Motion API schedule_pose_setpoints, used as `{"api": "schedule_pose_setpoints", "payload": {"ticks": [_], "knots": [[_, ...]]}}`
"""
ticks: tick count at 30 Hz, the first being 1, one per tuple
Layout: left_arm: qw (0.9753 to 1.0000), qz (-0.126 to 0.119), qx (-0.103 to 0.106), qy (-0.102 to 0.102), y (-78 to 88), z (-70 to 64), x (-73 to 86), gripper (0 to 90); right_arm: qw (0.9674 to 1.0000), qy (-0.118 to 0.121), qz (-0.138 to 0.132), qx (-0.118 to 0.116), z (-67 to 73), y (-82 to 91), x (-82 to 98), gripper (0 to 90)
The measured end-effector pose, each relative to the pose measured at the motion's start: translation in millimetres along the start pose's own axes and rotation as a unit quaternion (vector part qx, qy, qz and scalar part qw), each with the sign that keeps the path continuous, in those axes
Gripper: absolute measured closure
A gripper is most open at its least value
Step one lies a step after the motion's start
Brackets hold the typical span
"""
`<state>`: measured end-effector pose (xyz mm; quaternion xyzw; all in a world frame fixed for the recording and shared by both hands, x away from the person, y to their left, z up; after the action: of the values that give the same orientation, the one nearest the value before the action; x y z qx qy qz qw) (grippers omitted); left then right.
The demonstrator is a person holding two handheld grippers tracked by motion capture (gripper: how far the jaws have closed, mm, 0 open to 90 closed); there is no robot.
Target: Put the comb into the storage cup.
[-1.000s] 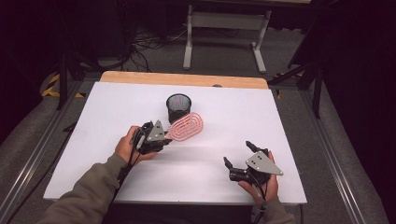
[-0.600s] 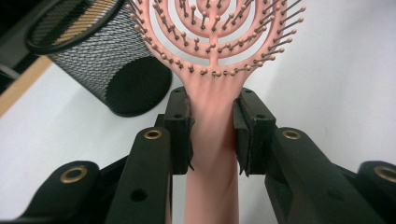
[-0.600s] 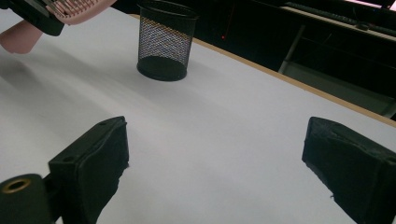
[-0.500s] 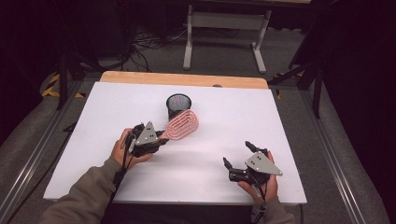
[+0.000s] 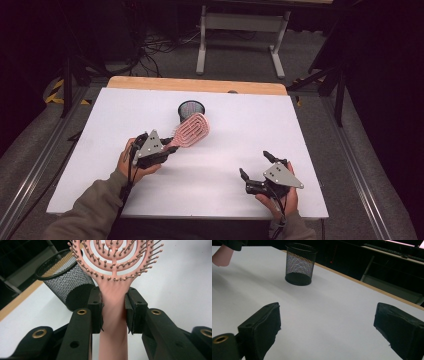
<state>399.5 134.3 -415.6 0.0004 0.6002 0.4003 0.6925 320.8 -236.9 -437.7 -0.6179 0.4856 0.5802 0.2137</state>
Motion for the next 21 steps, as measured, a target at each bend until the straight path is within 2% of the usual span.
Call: {"api": "schedule_pose_setpoints", "payload": {"ticks": [5, 7, 9, 15, 21], "knots": [[0.9999, -0.010, 0.003, 0.000, 3.4, 1.5, -0.4, 69.9, 1.0000, 0.002, -0.001, 0.001, 0.2, 0.0, -0.4, 7.6], [0.9996, -0.024, 0.008, 0.012, 4.3, 3.6, 1.0, 69.9, 1.0000, 0.003, 0.000, 0.001, 0.4, -0.4, -0.5, 7.6], [0.9996, -0.026, 0.008, 0.012, 4.9, 4.1, 0.9, 70.0, 1.0000, 0.004, 0.001, 0.000, 0.7, -0.5, -0.5, 7.6], [0.9991, -0.040, 0.001, 0.010, 10.3, 5.7, -0.3, 69.9, 1.0000, 0.004, 0.000, 0.001, 0.6, -0.7, -0.7, 7.7], [0.9983, -0.054, -0.008, 0.020, 13.0, 5.6, -0.4, 69.9, 1.0000, 0.004, -0.004, 0.003, 0.3, -0.9, -3.2, 7.7]]}}
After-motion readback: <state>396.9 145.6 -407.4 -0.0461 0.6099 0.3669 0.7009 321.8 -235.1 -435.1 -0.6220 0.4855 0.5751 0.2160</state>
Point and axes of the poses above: each handheld gripper's, and its own axes: y roughly backward along the jaws, x roughly out of its underside, z roughly to its left, the point moved 1 cm from there along -y, roughly forward along the jaws, and after that the axes turned 2 degrees about z, right-handed, at the moved point
